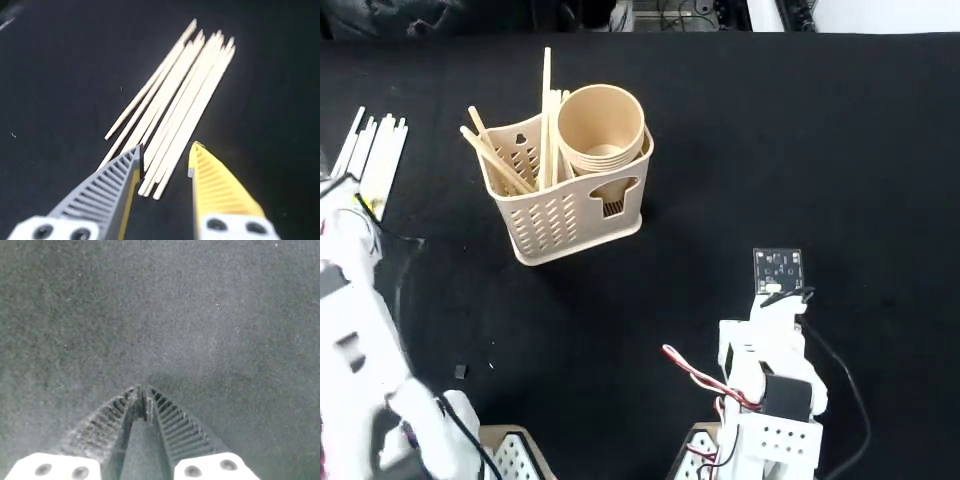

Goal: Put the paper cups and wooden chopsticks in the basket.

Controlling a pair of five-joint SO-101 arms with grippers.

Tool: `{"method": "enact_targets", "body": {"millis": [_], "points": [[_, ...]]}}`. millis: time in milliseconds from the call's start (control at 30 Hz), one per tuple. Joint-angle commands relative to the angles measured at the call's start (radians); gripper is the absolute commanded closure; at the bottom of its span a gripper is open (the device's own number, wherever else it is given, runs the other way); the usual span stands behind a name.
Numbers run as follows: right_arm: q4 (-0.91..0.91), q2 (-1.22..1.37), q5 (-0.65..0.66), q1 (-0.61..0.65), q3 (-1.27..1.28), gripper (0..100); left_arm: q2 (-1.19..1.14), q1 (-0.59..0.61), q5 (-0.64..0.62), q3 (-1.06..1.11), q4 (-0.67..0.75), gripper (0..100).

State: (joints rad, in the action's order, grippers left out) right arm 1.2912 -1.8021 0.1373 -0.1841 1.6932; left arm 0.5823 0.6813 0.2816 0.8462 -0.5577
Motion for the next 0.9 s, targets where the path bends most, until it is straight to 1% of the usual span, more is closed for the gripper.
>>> {"method": "enact_targets", "body": {"millis": [0, 267, 433, 633, 867], "points": [[0.003, -0.067, 0.000, 0.011, -0.008, 98.5, -0.250, 0.038, 0.100, -0.174, 0.021, 83], [0.003, -0.067, 0.000, 0.011, -0.008, 98.5, -0.709, 0.153, 0.110, -0.536, 0.020, 83], [0.003, -0.067, 0.000, 0.011, -0.008, 98.5, -0.924, 0.176, 0.219, -0.700, 0.015, 83], [0.003, -0.067, 0.000, 0.011, -0.008, 98.5, -1.082, 0.205, 0.299, -0.825, 0.015, 83], [0.003, -0.067, 0.000, 0.011, -0.008, 98.5, -1.206, 0.220, 0.302, -0.924, 0.014, 83]]}}
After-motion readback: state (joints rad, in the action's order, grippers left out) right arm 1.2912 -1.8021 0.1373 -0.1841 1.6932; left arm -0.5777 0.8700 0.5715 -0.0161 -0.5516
